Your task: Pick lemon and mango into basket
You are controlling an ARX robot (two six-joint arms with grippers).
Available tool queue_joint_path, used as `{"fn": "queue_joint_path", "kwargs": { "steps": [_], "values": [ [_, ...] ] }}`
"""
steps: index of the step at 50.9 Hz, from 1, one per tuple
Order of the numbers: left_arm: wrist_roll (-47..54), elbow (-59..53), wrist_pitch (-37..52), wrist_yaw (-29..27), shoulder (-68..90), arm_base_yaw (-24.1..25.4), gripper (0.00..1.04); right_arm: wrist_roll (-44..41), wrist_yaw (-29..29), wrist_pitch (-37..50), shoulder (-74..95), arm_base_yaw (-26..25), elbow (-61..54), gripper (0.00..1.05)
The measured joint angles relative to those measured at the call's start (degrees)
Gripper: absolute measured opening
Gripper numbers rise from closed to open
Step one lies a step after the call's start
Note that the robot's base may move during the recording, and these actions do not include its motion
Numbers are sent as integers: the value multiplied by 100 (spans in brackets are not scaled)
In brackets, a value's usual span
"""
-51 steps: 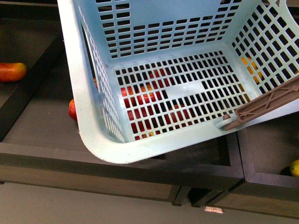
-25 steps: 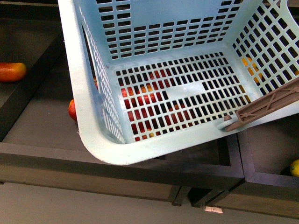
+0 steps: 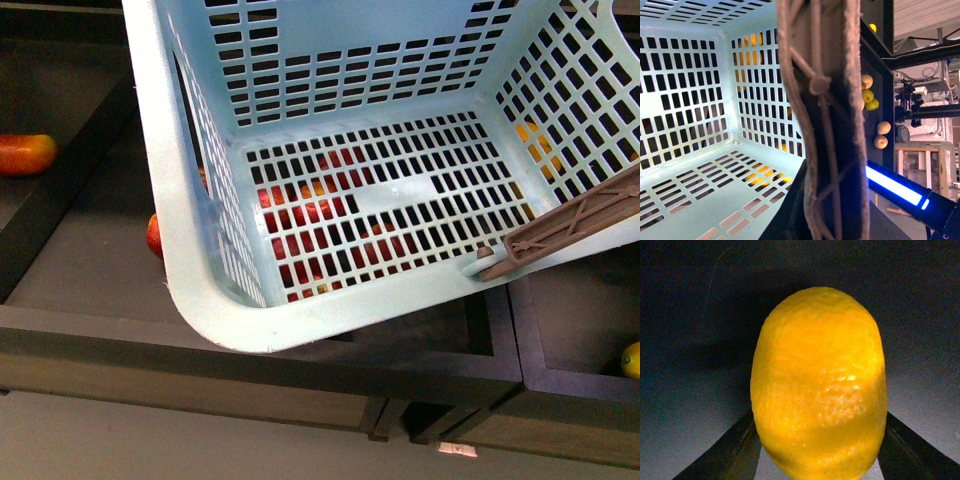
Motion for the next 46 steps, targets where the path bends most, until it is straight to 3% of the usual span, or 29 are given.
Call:
{"fn": "queue_joint_path", "kwargs": {
  "steps": [8, 22, 36, 46],
  "values": [
    [0, 0, 0, 2, 0, 0, 6, 87, -33, 162, -70, -33, -208, 48],
    [0, 0, 0, -2, 0, 0, 6, 188, -291, 529, -673, -173, -1067, 48],
    [0, 0, 0, 0, 0, 0, 6, 184, -1228, 1198, -3080, -461, -3082, 47],
    [0, 0, 0, -2, 0, 0, 6, 173, -1735, 1045, -4922, -605, -4229, 47]
  ]
}}
